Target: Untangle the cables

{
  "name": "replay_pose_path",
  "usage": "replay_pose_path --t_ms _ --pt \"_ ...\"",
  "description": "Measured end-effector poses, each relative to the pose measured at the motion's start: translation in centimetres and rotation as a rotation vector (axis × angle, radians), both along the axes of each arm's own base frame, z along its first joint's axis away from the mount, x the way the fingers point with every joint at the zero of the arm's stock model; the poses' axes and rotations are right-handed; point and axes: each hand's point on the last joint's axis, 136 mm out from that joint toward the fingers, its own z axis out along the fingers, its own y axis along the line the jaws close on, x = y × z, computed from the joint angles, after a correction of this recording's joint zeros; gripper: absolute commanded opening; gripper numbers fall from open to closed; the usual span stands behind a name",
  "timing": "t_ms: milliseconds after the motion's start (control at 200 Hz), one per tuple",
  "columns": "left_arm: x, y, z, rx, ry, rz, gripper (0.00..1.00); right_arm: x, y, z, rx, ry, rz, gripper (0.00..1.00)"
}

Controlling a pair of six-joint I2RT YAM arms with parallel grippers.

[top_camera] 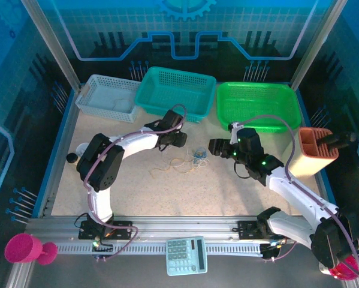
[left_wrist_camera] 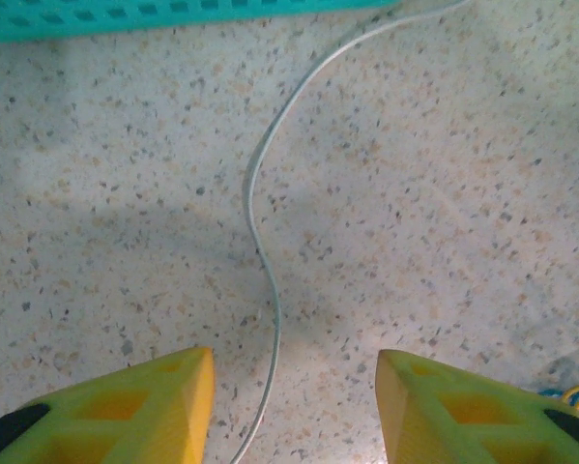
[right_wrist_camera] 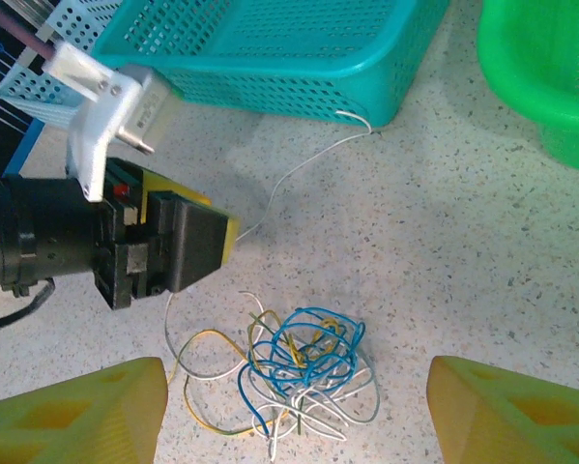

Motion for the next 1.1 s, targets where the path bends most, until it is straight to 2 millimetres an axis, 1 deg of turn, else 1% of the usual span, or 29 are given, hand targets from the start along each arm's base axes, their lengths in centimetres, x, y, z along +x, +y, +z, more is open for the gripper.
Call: replay_pose_path --t_ms 220,395,475,540,715,745,875,940,1015,1100 --pt "-1.1 0.7 -1.5 0.025 0.036 0.001 0.50 0.1 0.1 0.3 0.005 -0.006 0.004 0.72" --pt "-1.3 1.3 -2.8 0.054 0.052 0.010 0.51 0.3 0.6 0.8 0.018 -0.013 0.019 0.72" --pt "-1.4 1.5 -3.6 0.072 0.062 0.014 0.47 0.2 0.9 0.7 0.018 -0.009 0.027 0.72" --pt "-1.4 1.7 -4.2 0.087 0.068 0.015 0.37 0.2 1.1 0.5 0.016 -0.006 0.033 0.72" --pt "-0.7 2.5 -4.2 0.106 0.049 0.041 0.01 0.1 1.7 0.0 0.009 0.011 0.049 0.72" --pt "-0.7 2.6 -4.2 0.111 0.048 0.037 0.00 0.1 1.8 -0.1 0.006 0.015 0.052 0.72" --pt "-0.9 2.4 -4.0 0.108 0.048 0.020 0.00 0.7 2.4 -0.6 0.002 0.031 0.058 0.72" --pt "-1.0 2.4 -3.3 0.100 0.044 0.016 0.00 1.1 2.8 -0.8 0.005 0.036 0.059 0.72" --pt "-1.1 2.1 -1.7 0.075 0.024 0.009 0.00 1.6 3.1 -0.9 0.009 0.045 0.059 0.72" --pt "-1.0 1.8 1.2 0.034 -0.023 0.003 0.00 2.2 3.6 -0.9 0.016 0.051 0.064 0.72"
